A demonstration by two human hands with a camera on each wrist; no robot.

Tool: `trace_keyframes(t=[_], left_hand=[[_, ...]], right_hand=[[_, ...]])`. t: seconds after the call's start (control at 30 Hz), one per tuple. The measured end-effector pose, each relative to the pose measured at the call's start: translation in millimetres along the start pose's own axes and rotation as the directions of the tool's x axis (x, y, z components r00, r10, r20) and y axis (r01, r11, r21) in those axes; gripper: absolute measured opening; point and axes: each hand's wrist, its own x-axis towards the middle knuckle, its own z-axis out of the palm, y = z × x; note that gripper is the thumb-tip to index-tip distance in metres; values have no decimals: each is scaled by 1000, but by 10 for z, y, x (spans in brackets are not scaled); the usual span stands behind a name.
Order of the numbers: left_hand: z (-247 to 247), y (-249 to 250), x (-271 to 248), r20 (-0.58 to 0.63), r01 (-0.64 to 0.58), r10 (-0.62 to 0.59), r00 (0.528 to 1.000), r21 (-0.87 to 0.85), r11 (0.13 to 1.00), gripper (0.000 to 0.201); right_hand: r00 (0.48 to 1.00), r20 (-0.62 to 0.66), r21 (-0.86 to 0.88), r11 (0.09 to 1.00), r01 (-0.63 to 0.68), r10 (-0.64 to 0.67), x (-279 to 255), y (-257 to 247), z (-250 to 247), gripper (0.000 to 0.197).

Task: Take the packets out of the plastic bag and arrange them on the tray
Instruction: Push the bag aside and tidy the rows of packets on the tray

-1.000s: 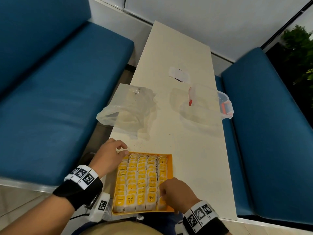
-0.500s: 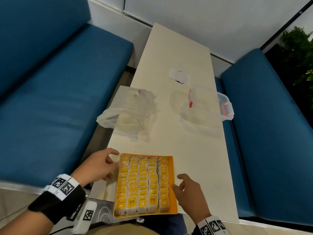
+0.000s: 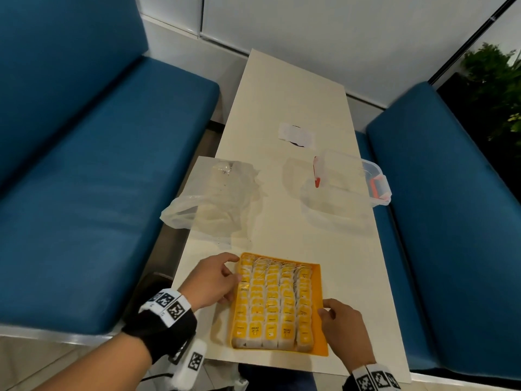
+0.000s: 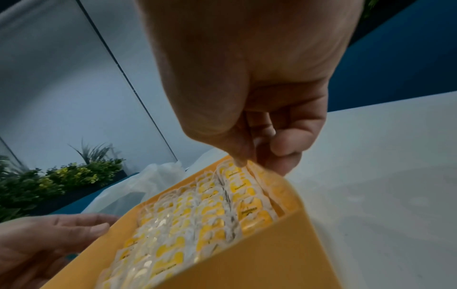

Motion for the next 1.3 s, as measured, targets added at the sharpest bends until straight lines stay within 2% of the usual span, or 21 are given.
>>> trace_keyframes(t=[0.2,0.27,0.3,0.33,0.37,0.43,0.47,0.5,0.53,0.6,0.7,0.8,0.9,0.97,1.03,1.07,1.1,1.17,1.2,1.23,1.3], left_hand=[[88,144,83,-6,-18,19,1000,45,999,31],[-91,135,66,-113,-59,62,992,28,998,19],[-234,117,58,-213,-91,95,972,27,995,12],[-398,92,45,-334,-114,118,935,33,993,7],[-572,69,35,-466,-125,131,875,44,991,7],[-911,-26,72,-694,-126,127,709,53,991,16],[-1058,-88,122,-754,-123,96,650,21,992,20],[-1188,-161,203,-775,-113,48,631,-31,993,23],[-1286,-239,300,-757,-93,-8,654,-90,992,27],[-1390,-359,468,-624,-20,-104,774,-189,982,38],[-1352,-370,579,-389,-3,-96,916,-246,969,55],[-1262,-167,499,-260,-56,-21,965,-285,957,59],[-1231,-34,368,-195,-66,-11,981,-384,921,35],[-1255,-62,320,-176,-52,-29,984,-439,897,50],[-1303,-89,292,-221,-96,-11,975,-468,879,74],[-1331,-64,257,-276,-127,-7,961,-463,877,73],[-1366,-49,229,-349,-155,-12,937,-447,881,62],[-1439,-28,177,-503,-207,-33,864,-414,886,24],[-1484,-48,151,-563,-219,-45,825,-392,893,17],[-1533,-84,114,-615,-212,-49,787,-344,915,22],[-1651,-278,34,-694,-97,-50,718,-171,980,34]], right_hand=[[998,1,-30,998,-60,60,23,70,-134,31],[996,-82,-25,999,-30,28,11,-57,-283,38],[993,-121,11,1000,10,-9,7,-175,-372,40],[989,-141,73,995,63,-52,15,-320,-456,40],[983,-149,144,981,127,-105,41,-483,-520,39],[964,-144,266,930,255,-223,171,-870,-561,35],[954,-125,322,898,300,-274,269,-1092,-533,34],[944,-99,370,869,328,-314,395,-1315,-466,34],[936,-62,399,851,342,-347,543,-1536,-371,37],[925,40,428,843,325,-378,821,-1951,-154,47],[897,208,466,846,259,-390,1062,-2431,166,56],[849,361,587,802,114,-385,994,-2695,427,54],[762,456,665,745,52,-461,733,-2934,596,39],[714,478,695,717,49,-512,547,-3068,652,31],[660,508,699,713,60,-553,402,-3159,677,39],[630,532,690,721,65,-566,351,-3192,693,44],[598,556,680,730,73,-578,306,-3220,712,49],[544,596,670,739,68,-591,233,-3252,719,55],[513,618,673,738,48,-596,204,-3251,710,59],[483,633,681,732,24,-605,183,-3232,673,60],[482,647,682,732,-18,-591,156,-3104,531,53]])
